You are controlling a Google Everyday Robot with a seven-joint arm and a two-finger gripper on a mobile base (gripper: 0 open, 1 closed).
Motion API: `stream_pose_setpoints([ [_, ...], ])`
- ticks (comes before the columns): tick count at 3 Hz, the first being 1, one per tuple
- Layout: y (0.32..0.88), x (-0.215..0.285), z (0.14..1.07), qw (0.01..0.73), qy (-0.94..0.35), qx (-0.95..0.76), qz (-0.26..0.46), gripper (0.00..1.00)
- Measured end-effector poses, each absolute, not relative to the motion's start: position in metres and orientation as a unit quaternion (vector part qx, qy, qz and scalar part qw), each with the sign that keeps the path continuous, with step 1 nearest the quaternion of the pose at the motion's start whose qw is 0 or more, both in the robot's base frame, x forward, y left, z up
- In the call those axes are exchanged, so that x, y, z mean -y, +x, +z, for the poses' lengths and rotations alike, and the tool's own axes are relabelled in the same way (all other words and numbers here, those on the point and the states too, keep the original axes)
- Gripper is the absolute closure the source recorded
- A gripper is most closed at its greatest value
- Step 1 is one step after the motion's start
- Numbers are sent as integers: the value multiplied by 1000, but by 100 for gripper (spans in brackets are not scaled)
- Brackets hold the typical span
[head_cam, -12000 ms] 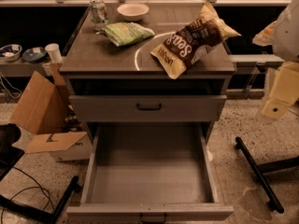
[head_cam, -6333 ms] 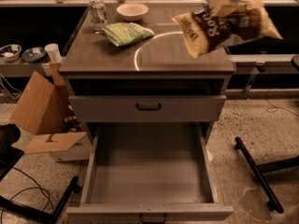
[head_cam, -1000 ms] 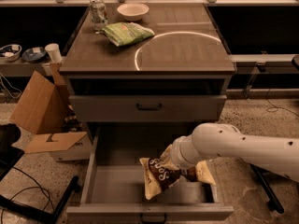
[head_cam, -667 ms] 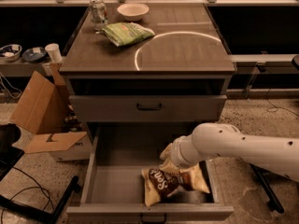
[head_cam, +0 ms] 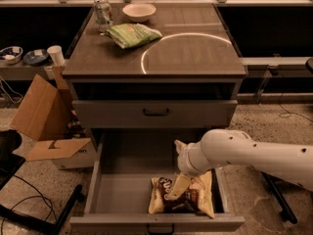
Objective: Place brown chip bag into middle drawer
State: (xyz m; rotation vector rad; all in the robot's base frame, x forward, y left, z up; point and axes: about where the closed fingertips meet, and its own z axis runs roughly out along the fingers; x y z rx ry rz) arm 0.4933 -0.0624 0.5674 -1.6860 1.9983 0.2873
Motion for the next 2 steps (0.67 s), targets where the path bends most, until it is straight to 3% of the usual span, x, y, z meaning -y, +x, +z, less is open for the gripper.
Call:
stream_pose_setpoints([
  [1,482,75,600,255,-628,-729,97,0],
  [2,436,125,687,251,-632,-730,69,0],
])
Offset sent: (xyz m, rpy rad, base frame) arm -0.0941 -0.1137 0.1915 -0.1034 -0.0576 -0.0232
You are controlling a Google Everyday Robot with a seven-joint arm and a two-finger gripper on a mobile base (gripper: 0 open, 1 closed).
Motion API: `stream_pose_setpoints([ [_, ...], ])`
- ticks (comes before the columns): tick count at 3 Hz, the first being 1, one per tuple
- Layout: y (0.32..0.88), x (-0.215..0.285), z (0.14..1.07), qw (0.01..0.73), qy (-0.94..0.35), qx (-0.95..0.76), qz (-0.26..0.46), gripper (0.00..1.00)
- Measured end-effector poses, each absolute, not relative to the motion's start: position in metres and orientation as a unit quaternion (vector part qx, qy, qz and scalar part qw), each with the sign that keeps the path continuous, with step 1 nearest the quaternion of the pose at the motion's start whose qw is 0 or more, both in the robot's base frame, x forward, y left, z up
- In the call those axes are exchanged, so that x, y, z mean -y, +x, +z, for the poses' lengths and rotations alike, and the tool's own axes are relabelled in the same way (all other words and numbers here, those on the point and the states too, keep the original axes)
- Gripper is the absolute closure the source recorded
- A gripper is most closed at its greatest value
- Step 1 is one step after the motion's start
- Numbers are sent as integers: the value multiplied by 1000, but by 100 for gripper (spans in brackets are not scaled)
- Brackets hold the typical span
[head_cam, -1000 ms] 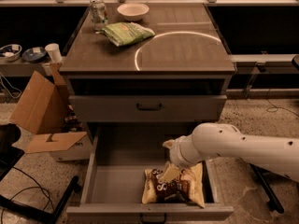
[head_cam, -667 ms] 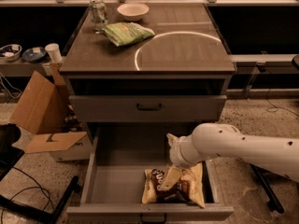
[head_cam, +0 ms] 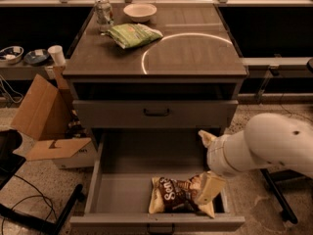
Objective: Place brown chip bag into middle drawer
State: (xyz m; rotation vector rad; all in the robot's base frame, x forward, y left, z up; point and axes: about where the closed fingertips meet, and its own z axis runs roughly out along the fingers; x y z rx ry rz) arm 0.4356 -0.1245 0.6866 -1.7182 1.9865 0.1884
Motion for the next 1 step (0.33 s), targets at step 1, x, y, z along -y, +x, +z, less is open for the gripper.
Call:
stream_pose_setpoints([
  [1,403,149,732,256,-638,-726,40,0],
])
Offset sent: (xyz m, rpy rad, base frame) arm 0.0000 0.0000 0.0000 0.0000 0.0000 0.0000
